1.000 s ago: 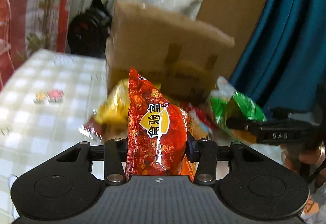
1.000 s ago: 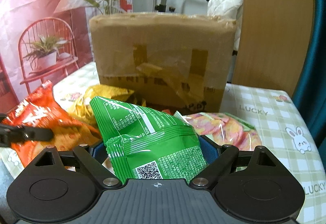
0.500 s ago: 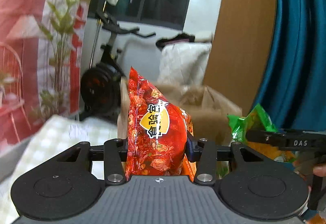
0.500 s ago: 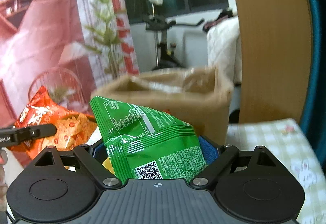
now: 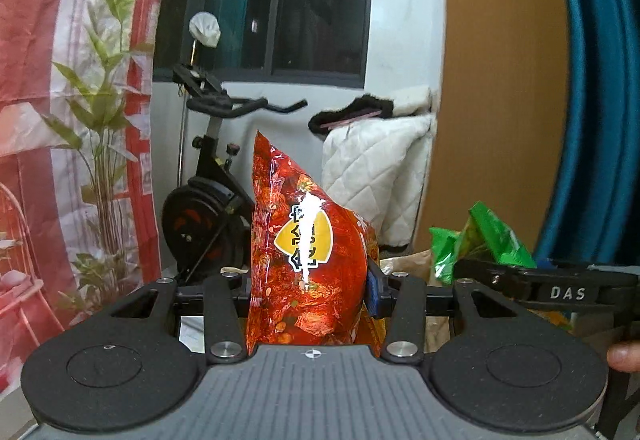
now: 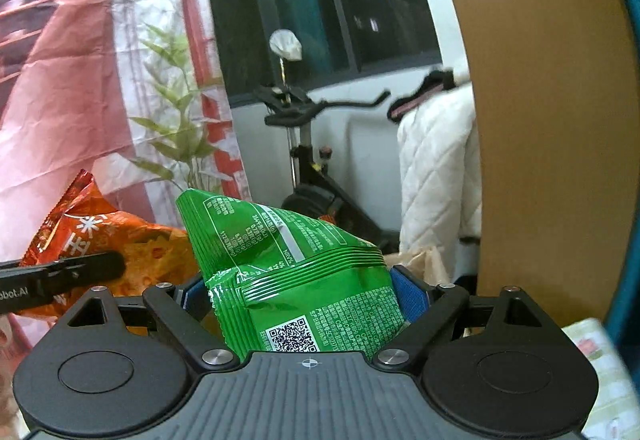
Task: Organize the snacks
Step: 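Carry the orange bag with the left tool and release into the box, then lower the left tool to the small red packet and close on it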
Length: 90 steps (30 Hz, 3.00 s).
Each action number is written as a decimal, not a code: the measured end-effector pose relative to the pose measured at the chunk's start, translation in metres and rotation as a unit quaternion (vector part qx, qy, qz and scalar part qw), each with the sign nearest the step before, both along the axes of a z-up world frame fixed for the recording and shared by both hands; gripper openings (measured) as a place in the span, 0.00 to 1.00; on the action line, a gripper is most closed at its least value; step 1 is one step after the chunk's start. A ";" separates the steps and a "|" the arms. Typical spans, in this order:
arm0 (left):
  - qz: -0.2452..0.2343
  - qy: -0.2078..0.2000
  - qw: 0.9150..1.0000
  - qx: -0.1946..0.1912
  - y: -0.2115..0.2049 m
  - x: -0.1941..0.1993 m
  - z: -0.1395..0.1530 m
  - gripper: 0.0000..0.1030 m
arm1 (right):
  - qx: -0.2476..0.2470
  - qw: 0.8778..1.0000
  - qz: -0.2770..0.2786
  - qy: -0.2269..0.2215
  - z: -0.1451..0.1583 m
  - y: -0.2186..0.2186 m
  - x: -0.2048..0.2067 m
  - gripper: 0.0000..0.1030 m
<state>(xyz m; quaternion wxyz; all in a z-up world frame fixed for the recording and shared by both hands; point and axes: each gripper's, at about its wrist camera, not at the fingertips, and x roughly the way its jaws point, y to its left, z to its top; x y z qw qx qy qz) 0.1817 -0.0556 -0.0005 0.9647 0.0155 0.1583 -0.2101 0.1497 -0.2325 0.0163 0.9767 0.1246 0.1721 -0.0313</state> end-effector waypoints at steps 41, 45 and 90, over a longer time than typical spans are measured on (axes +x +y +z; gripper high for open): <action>0.020 0.166 0.986 -0.021 0.072 -0.072 -0.108 0.57 | -0.025 0.990 0.086 0.113 -0.122 0.074 -0.115 0.43; 0.033 0.171 0.985 -0.020 0.078 -0.069 -0.114 0.57 | -0.037 0.983 0.109 0.144 -0.140 0.090 -0.103 0.40; 0.029 0.246 0.966 0.077 0.105 -0.037 -0.220 0.47 | -0.024 0.983 0.091 0.160 -0.169 0.096 -0.087 0.00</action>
